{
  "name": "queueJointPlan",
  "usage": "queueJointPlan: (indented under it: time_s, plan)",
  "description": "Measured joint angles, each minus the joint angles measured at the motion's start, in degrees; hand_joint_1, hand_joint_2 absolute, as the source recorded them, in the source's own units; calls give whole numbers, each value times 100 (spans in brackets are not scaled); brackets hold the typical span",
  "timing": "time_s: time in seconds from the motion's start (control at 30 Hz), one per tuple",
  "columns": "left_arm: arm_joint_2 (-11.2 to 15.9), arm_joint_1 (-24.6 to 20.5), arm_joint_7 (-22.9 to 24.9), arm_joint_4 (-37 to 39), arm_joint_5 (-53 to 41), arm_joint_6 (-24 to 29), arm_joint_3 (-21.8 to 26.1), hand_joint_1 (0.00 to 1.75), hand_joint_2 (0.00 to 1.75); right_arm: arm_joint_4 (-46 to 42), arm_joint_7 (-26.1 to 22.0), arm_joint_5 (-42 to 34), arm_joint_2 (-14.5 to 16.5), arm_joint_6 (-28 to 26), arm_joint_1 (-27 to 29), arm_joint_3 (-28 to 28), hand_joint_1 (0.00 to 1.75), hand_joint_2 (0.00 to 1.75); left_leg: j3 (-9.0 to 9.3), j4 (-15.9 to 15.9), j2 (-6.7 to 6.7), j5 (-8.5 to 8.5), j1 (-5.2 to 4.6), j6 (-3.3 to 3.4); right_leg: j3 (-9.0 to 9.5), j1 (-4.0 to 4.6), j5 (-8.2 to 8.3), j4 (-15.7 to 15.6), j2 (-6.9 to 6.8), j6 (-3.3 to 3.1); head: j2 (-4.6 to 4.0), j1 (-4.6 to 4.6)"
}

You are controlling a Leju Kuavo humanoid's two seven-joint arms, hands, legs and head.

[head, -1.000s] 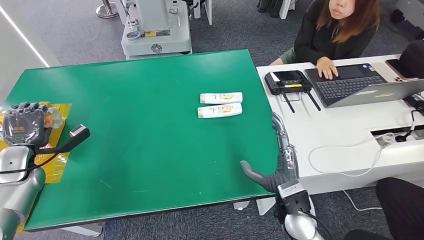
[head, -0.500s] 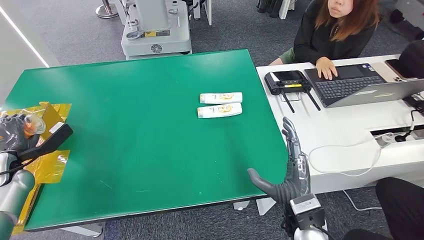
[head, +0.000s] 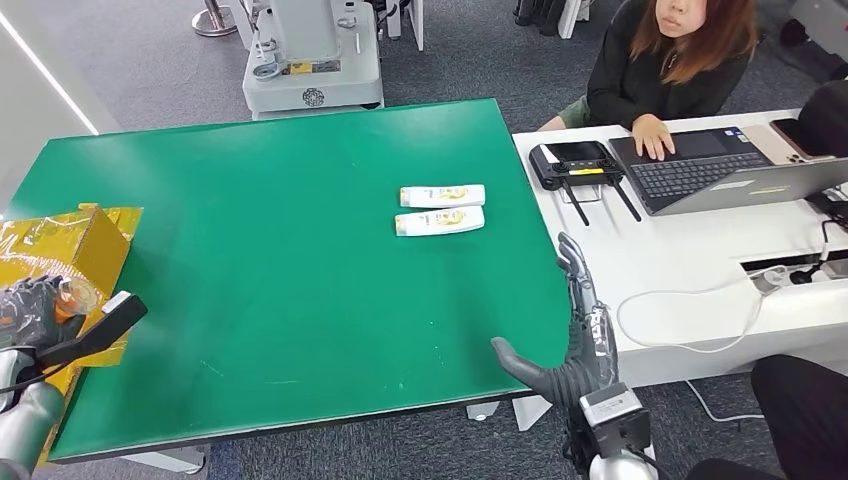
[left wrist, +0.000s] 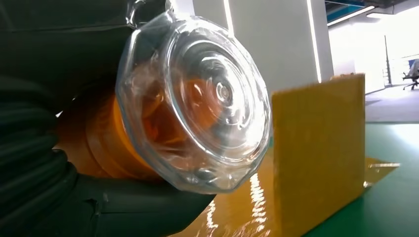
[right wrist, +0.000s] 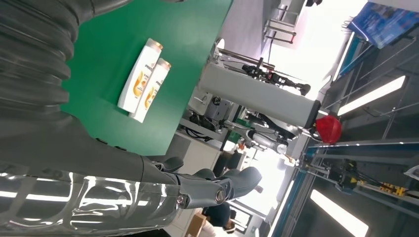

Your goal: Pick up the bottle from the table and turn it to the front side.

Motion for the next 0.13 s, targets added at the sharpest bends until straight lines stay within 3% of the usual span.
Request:
queueJointPlan:
  time_s: [0.13]
  plan:
    - [3, 160, -11, 28, -91, 20, 1, 175, 175, 1, -3, -54, 0, 35, -21, 0, 0, 175, -1, 0, -3, 0, 0, 0, 0, 0, 0, -1, -2, 0, 0, 1]
